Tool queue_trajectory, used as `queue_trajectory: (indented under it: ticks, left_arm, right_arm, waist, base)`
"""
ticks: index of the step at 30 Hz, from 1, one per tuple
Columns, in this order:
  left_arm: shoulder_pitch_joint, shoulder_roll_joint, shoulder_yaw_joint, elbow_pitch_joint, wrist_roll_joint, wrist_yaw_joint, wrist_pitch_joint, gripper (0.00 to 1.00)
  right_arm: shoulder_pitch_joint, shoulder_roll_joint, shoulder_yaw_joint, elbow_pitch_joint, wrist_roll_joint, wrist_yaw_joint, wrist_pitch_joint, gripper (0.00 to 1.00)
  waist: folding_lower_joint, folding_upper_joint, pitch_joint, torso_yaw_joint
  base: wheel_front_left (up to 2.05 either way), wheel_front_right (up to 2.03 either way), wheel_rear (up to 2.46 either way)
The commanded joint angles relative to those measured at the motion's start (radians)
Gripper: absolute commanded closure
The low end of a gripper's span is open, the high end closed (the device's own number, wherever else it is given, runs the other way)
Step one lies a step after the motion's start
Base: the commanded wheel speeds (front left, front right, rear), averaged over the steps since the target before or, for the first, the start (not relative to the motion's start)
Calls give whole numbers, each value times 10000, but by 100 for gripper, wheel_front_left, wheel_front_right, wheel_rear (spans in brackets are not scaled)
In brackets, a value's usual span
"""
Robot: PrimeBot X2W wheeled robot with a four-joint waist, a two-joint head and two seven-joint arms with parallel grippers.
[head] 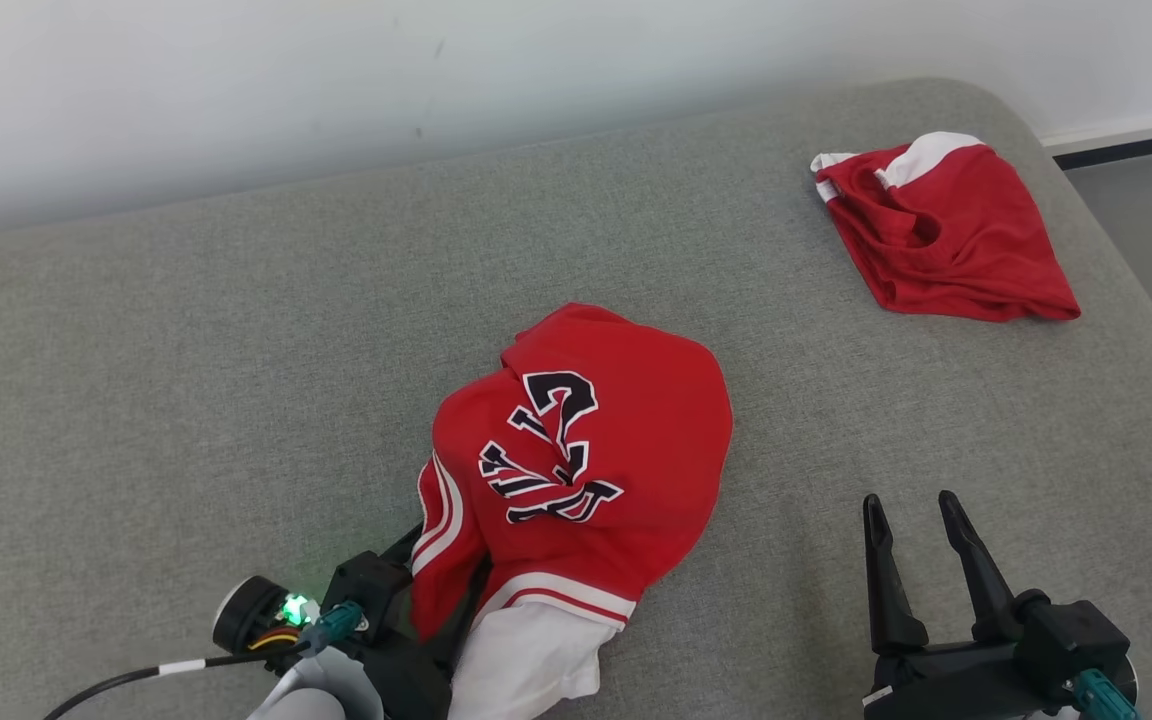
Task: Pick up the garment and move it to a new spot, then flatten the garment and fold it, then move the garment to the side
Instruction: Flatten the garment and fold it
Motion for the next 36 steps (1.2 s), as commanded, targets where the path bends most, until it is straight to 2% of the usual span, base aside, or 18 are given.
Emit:
queue_trajectory:
  ticks: [1, 2, 3, 6, 12, 18, 22, 24, 26, 31, 32, 34, 36]
  left_arm:
    - [-176, 111, -15, 89, -52, 25, -34, 0]
    - [-188, 86, -39, 148, -114, 25, -34, 53]
    - [-229, 90, 10, 153, -85, 25, -34, 100]
    - [-186, 151, 247, 33, -104, 25, -34, 100]
    - [-240, 665, 1635, -901, 119, 74, -34, 100]
    - [191, 1454, 3226, -1687, 332, 350, -34, 100]
    - [576, 1713, 3947, -1801, 367, 556, -34, 100]
    - [986, 1790, 4347, -1784, 328, 706, -34, 100]
    - [1258, 1882, 4669, -1579, 280, 658, -34, 100]
    - [1629, 1557, 4970, -1507, 503, 626, -34, 100]
    - [1624, 1489, 5062, -1597, 586, 628, -34, 76]
    - [1634, 1298, 5298, -1883, 760, 695, -34, 0]
    - [1758, 1073, 5583, -2288, 895, 727, -33, 0]
  right_arm:
    - [-20, 20, -1, 13, 29, -26, 2, 0]
    - [4, 19, -13, 4, 23, -26, 2, 0]
    - [34, 19, -23, -4, 15, -26, 2, 0]
    - [130, 17, -91, -49, -10, -26, 2, 0]
    - [231, 16, -230, -87, 15, -26, 2, 0]
    - [244, 17, -185, -54, 67, -26, 2, 0]
    - [252, 17, -165, -34, 86, -26, 2, 0]
    - [271, 19, -145, -19, 97, -26, 2, 0]
    - [285, 16, -159, -10, 108, -26, 2, 0]
    - [356, 16, -271, 25, 111, -26, 2, 0]
    - [355, 17, -272, 27, 97, -26, 2, 0]
    - [350, 22, -267, 13, 61, -26, 2, 0]
    - [369, 17, -292, -4, 16, -26, 2, 0]
  waist:
    - [0, -1, -47, -12]
    - [0, -1, -71, -6]
    - [0, -1, -99, -1]
    - [0, -1, -167, 69]
    - [0, -1, -267, 388]
    - [0, -1, -314, 638]
    - [0, -1, -346, 664]
    - [0, -1, -380, 651]
    - [0, -1, -375, 640]
    - [0, -1, -433, 756]
    - [0, -1, -445, 798]
    - [0, -1, -471, 911]
    - [0, -1, -510, 1032]
  base:
    - [0, 0, 0]
    - [0, 0, 0]
    - [0, 0, 0]
    - [0, 0, 0]
    - [0, 0, 0]
    - [0, 0, 0]
    - [0, 0, 0]
    - [0, 0, 0]
    - [0, 0, 0]
    - [0, 0, 0]
    - [0, 0, 0]
    - [0, 0, 0]
    - [0, 0, 0]
